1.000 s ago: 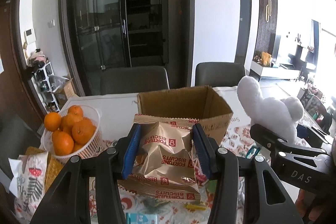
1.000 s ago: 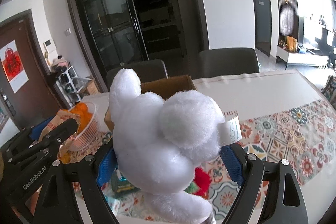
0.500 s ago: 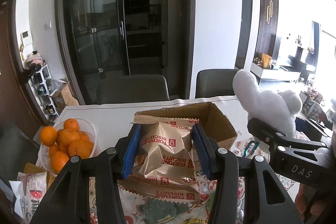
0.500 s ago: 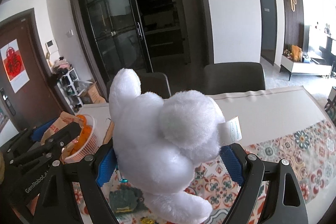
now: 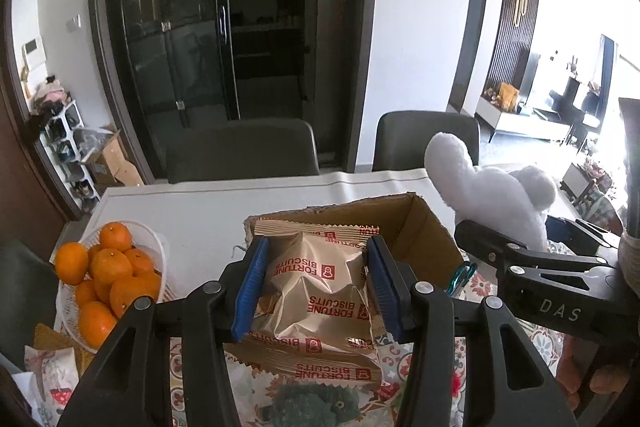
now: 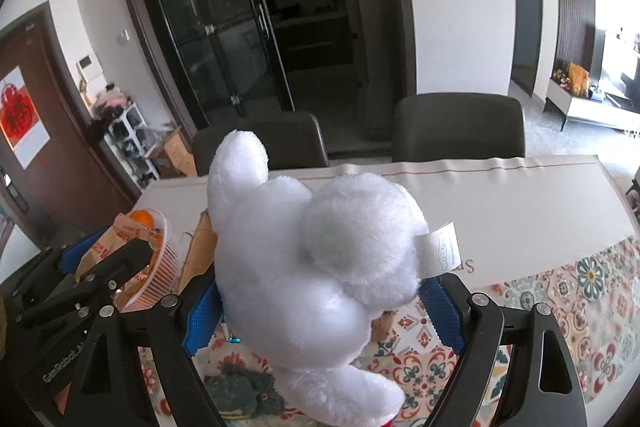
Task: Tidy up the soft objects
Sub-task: 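Lift the biscuit packet and bunny and carry both toward the cardboard box, then release the biscuit packet from left tool while right tool drops the bunny into the box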
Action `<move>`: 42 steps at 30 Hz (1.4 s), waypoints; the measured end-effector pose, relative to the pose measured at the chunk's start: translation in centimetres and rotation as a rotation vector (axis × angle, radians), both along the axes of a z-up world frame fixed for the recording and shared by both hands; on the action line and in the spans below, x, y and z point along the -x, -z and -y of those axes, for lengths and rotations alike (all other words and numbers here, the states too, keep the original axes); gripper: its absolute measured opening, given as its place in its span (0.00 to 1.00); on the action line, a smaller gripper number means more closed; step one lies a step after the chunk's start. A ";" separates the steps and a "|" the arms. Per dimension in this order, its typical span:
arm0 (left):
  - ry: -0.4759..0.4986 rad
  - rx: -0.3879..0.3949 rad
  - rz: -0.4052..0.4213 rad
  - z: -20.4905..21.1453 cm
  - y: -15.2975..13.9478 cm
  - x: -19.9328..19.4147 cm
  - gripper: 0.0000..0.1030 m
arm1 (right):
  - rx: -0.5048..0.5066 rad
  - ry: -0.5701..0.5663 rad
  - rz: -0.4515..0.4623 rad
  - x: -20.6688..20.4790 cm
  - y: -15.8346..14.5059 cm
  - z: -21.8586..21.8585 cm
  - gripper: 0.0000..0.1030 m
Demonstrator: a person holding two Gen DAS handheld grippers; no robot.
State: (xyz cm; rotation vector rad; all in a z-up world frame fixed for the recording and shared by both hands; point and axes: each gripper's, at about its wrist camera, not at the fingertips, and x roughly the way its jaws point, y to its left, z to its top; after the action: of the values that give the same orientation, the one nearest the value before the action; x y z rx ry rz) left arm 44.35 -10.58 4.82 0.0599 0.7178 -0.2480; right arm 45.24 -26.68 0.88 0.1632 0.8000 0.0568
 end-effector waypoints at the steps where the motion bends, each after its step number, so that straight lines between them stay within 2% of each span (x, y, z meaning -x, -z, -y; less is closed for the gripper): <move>1: -0.002 0.000 -0.012 0.1 0.2 -0.6 0.48 | 0.000 -0.001 -0.012 -0.5 0.2 0.0 0.84; 12: 0.000 0.005 -0.156 0.6 3.1 -5.9 0.48 | -0.019 -0.041 -0.174 -7.2 3.3 0.2 0.84; 17: 0.007 0.011 -0.209 0.4 4.4 -7.7 0.49 | -0.072 -0.050 -0.229 -8.9 5.1 0.6 0.85; 21: 0.004 0.028 -0.248 0.6 5.1 -8.6 0.54 | -0.100 -0.045 -0.253 -9.7 6.2 0.7 0.87; 23: 0.001 0.020 -0.252 0.6 5.3 -8.9 0.62 | -0.098 -0.040 -0.255 -9.8 6.6 0.8 0.88; 26: -0.015 0.001 -0.236 0.6 5.3 -8.9 0.67 | -0.097 -0.043 -0.267 -10.2 6.9 0.7 0.88; 33: -0.045 -0.010 -0.240 0.0 5.2 -9.0 0.70 | -0.083 -0.052 -0.283 -10.6 7.1 0.3 0.90; 42: -0.103 -0.043 -0.210 -1.9 4.6 -7.4 0.72 | 0.005 -0.055 -0.230 -9.6 5.3 -1.2 0.91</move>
State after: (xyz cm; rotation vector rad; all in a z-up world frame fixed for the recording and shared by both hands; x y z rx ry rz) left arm 51.73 -8.70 0.17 0.0375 0.9327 -0.1409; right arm 54.87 -25.53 -4.46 0.1440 1.0338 0.0893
